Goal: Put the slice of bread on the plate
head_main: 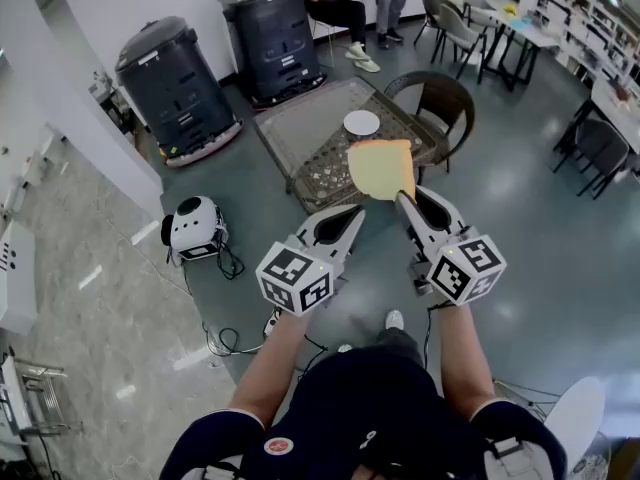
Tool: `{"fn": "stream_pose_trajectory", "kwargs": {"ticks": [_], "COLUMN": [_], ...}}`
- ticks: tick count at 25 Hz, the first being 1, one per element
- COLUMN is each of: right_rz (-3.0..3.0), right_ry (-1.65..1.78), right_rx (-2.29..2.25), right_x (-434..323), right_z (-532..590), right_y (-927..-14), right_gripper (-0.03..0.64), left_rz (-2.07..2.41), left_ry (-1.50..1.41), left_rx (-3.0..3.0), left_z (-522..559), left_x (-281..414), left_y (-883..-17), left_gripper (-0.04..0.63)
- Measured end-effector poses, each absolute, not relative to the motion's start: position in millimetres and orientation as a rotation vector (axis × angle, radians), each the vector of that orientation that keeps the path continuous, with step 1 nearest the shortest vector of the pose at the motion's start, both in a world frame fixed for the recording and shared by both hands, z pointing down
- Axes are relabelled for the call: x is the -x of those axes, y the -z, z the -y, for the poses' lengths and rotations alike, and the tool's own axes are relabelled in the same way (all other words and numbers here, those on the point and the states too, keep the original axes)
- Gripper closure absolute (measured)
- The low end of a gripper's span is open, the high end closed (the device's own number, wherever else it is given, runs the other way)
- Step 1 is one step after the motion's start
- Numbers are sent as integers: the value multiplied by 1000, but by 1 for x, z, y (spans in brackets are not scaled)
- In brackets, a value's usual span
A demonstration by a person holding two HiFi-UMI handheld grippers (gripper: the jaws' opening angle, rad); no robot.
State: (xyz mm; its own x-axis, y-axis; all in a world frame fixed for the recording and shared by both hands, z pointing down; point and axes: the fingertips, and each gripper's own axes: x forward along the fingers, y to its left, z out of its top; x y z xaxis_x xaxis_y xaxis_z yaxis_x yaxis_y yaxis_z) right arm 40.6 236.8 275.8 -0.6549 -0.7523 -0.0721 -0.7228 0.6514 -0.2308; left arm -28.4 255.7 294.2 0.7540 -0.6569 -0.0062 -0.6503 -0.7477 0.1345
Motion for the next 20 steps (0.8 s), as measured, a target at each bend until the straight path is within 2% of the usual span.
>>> {"fn": "stream_pose_trajectory", "kwargs": {"ticks": [20], "right_rz": [-2656], "right_ry": [334], "right_rx": [1256], "right_x": [-58], "right_z": [-195], "right_y": [-289], "right_gripper": [528], "left_rz": [1009], "left_ry": [82], "left_rx": [-2822], "left_z": [-208], "left_x": [20], "left_y": [-307], "left_gripper": [588]}}
